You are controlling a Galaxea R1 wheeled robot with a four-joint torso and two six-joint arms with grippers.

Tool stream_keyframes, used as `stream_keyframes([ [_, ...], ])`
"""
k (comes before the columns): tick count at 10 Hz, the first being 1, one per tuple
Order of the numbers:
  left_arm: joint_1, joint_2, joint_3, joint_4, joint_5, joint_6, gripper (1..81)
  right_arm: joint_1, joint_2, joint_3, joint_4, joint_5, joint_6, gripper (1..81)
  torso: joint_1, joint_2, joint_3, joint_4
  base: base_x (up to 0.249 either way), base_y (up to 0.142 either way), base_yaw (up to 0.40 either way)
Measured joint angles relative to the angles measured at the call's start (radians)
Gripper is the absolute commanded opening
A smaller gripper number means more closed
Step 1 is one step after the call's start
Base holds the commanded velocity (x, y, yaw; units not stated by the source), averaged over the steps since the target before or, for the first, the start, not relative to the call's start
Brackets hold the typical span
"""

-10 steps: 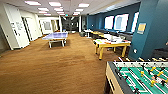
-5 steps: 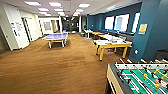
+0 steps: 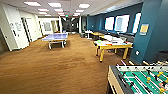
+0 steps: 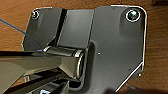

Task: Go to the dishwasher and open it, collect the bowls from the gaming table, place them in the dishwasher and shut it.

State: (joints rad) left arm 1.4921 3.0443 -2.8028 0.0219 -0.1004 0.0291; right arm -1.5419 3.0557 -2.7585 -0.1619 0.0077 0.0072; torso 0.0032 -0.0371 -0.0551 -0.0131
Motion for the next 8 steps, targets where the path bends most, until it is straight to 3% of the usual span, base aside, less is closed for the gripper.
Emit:
stream_keyframes([
  [8,-0.001,0.000,0.000,0.000,0.000,0.000,81.1,0.002,0.003,0.000,0.000,0.000,0.000,81.1,0.000,0.000,0.000,0.000,0.134,0.000,0.000],
])
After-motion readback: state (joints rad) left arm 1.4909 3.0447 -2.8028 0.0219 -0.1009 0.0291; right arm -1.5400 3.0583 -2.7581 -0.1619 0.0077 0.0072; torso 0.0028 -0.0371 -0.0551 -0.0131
